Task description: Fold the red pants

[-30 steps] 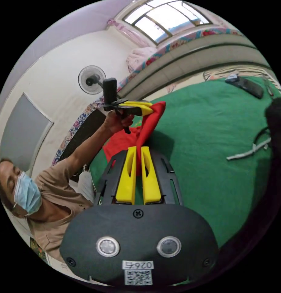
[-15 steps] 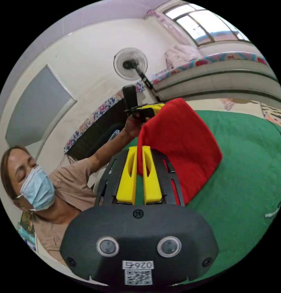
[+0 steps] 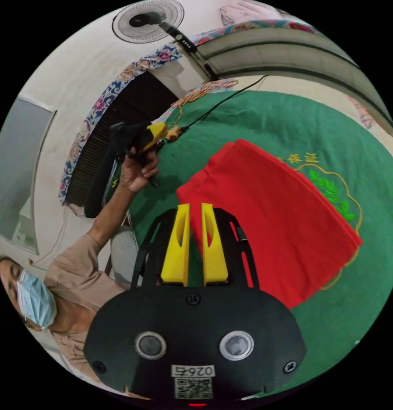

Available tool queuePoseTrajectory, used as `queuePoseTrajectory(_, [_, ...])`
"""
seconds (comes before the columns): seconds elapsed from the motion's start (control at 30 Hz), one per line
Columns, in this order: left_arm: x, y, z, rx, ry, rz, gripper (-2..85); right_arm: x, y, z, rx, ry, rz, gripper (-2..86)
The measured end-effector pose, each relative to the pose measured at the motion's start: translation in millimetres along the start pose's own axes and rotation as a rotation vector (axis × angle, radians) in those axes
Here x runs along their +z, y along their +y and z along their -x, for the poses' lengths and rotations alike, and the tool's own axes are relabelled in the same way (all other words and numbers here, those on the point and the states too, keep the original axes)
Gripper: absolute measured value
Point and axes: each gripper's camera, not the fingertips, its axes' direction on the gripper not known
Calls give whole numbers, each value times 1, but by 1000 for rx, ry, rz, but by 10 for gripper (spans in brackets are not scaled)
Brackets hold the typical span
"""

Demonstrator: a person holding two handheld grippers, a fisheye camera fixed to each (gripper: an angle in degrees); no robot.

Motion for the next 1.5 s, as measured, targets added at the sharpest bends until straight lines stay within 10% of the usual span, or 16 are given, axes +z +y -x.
queuePoseTrajectory(0.3, [142, 40, -79, 237, -421, 664, -10, -75, 81, 91, 67, 175, -469, -8])
queuePoseTrajectory(0.47, [133, 56, -109, 283, -571, 656, -10, -72, 147, 161, -212, 432, -849, 4])
queuePoseTrajectory(0.67, [99, 66, -184, 543, -472, 228, -10, -8, 132, 140, -167, 485, -517, -9])
queuePoseTrajectory(0.93, [151, 98, -136, 508, -572, 697, -9, 123, 93, 125, -250, 732, 79, -10])
queuePoseTrajectory(1.27, [143, 99, -146, 601, -707, 708, -5, 122, 99, 120, -266, 812, 17, -13])
queuePoseTrajectory(1.5, [34, 42, -83, 251, -748, 275, 90, 34, 123, 62, -81, 635, -349, -12])
